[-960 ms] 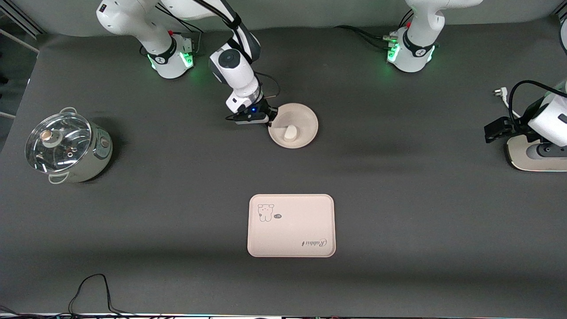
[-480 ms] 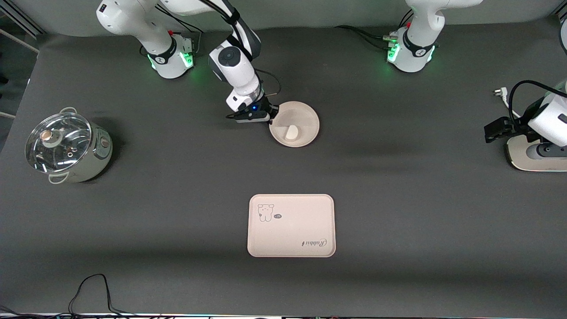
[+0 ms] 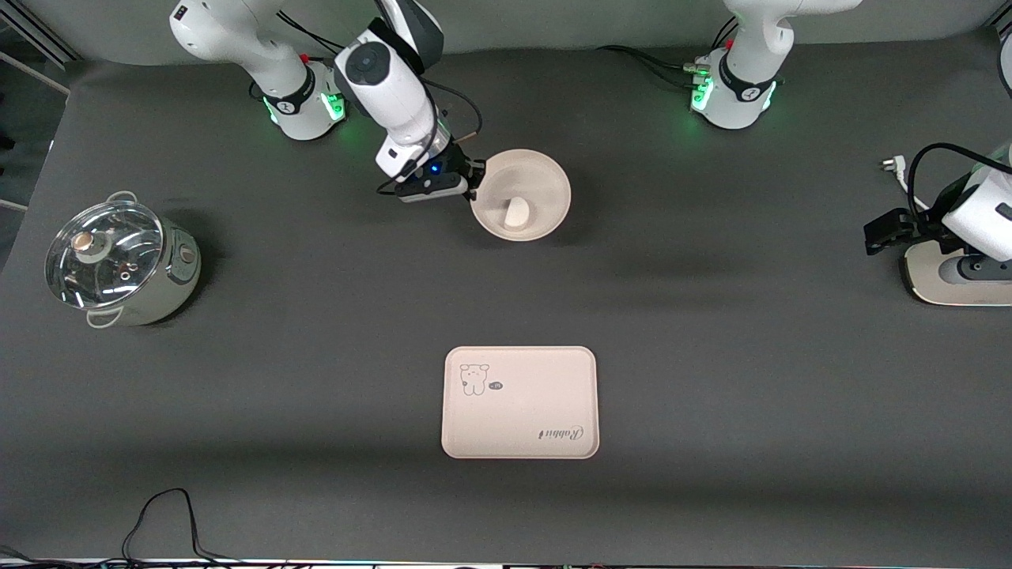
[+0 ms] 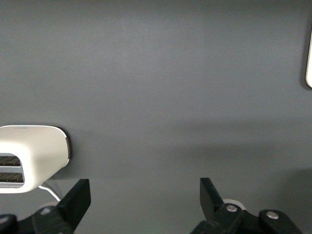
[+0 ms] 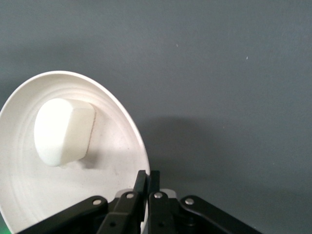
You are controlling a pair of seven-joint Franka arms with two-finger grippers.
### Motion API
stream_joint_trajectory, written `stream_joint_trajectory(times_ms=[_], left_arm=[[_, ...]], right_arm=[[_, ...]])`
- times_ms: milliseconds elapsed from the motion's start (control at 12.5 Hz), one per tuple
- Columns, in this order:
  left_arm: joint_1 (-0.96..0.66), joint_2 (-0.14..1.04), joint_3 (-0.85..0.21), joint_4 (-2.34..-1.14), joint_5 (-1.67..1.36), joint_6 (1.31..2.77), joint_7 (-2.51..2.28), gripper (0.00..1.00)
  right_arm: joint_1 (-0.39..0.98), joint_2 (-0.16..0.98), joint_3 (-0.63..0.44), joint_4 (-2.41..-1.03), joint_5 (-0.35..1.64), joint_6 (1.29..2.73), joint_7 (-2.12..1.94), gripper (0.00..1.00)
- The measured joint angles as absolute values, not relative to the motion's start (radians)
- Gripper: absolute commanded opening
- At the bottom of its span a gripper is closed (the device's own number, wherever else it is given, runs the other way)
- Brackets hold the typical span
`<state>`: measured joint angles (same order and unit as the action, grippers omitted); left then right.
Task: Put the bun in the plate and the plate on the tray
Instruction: 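Lift the plate with the right gripper and carry it onto the tray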
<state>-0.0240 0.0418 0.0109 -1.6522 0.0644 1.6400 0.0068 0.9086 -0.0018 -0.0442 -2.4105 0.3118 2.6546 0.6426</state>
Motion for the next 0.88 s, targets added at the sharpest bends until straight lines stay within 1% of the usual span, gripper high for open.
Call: stream_joint_trajectory(times_ms=[160,240,400,560,880], left_arm=[[-0.024,0.042,0.011,-1.652,0.064,1.64,0.007,1.0],[-0.024,0.042,0.011,-1.652,0.064,1.64,0.007,1.0],[-0.024,0.042,0.011,-1.652,0.064,1.64,0.007,1.0],[-0.024,0.042,0.011,-1.652,0.064,1.64,0.007,1.0],[-0.024,0.042,0.011,-1.652,0.064,1.64,0.007,1.0]], right_arm=[[0.88,0.004,-0.045,-2.39,0.312,2.654,0.612,0.02],[0.855,0.024,-0.046,-2.365,0.312,2.654,0.587,0.02],[0.795,0.107,-0.047,-2.259,0.312,2.654,0.552,0.02],[0.743,0.232,-0.048,-2.094,0.312,2.626,0.539,0.02],[0.668,0.533,-0.049,-1.679,0.312,2.526,0.532,0.02]])
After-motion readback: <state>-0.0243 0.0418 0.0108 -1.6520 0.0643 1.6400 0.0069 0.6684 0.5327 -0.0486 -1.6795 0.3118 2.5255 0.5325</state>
